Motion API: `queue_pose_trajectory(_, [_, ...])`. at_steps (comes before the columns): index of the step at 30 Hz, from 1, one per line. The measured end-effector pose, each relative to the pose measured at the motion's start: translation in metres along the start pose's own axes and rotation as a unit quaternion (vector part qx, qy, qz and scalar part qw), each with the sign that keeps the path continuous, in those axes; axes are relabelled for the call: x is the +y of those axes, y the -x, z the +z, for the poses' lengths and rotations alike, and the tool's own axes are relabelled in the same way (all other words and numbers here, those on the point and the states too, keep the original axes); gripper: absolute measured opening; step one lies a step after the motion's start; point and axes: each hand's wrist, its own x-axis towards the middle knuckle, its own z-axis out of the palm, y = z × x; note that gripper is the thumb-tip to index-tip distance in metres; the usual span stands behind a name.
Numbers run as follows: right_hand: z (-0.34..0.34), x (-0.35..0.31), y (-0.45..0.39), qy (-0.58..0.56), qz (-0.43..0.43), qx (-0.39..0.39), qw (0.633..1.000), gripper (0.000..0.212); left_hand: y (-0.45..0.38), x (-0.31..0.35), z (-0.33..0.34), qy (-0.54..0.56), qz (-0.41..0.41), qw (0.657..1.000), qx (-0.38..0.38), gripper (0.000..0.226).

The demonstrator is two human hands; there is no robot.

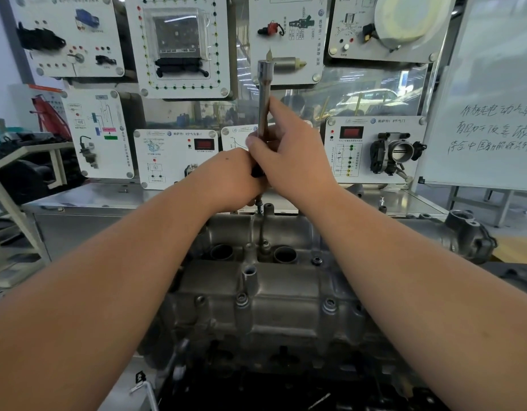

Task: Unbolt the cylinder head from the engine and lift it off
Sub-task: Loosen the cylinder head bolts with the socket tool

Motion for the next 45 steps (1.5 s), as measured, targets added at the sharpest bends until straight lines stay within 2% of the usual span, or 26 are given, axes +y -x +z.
queue_pose_trajectory(3, [-0.0003, -0.0005, 0.0001, 0.003, -0.003, 0.02, 1.0, 0.035, -0.0008, -0.0012, -0.0004, 0.009, -0.011, 1.0, 0.009, 0.022])
queue_pose_trajectory(6, [-0.0011, 0.0017, -0.0029, -0.016, 0.015, 0.007, 1.0, 0.026, -0.0012, -0.0036, 0.0014, 0.014, -0.004, 1.0, 0.008, 0.021])
queue_pose_trajectory(12, [-0.0014, 0.0001, -0.0006, 0.017, 0.008, 0.013, 1.0, 0.058, -0.0031, -0.0043, 0.0026, 0.002, 0.002, 1.0, 0.007, 0.026])
queue_pose_trajectory(15, [-0.0007, 0.0003, -0.0018, 0.016, 0.011, 0.032, 0.999, 0.052, -0.0039, -0.0065, 0.003, 0.022, -0.007, 1.0, 0.014, 0.025])
queue_pose_trajectory(18, [-0.0001, 0.0012, -0.0033, 0.003, 0.019, 0.015, 1.0, 0.048, -0.0029, -0.0061, 0.0044, 0.018, 0.012, 1.0, 0.009, 0.021])
queue_pose_trajectory(25, [-0.0002, -0.0002, 0.0005, 0.017, 0.013, 0.03, 0.999, 0.062, -0.0034, -0.0056, 0.0023, 0.017, 0.001, 1.0, 0.001, 0.026])
queue_pose_trajectory(30, [-0.0014, 0.0013, -0.0026, 0.009, 0.02, 0.006, 1.0, 0.045, -0.0031, -0.0059, 0.0029, 0.009, 0.011, 1.0, 0.012, 0.019])
queue_pose_trajectory(36, [-0.0013, -0.0008, -0.0007, 0.017, 0.012, 0.026, 0.999, 0.043, -0.0018, -0.003, 0.0007, 0.023, -0.007, 1.0, 0.009, 0.022])
queue_pose_trajectory(41, [-0.0016, 0.0019, -0.0023, -0.004, 0.011, 0.006, 1.0, 0.031, -0.0002, -0.0018, 0.0016, 0.012, 0.005, 1.0, 0.009, 0.022])
queue_pose_trajectory(42, [-0.0013, 0.0019, -0.0014, -0.001, 0.007, 0.007, 1.0, 0.033, -0.0004, -0.0011, 0.0015, 0.009, 0.004, 1.0, 0.008, 0.023])
queue_pose_trajectory(45, [-0.0004, -0.0002, 0.0006, 0.01, 0.007, 0.019, 1.0, 0.062, -0.0002, -0.0015, 0.0, 0.015, -0.013, 1.0, 0.012, 0.024])
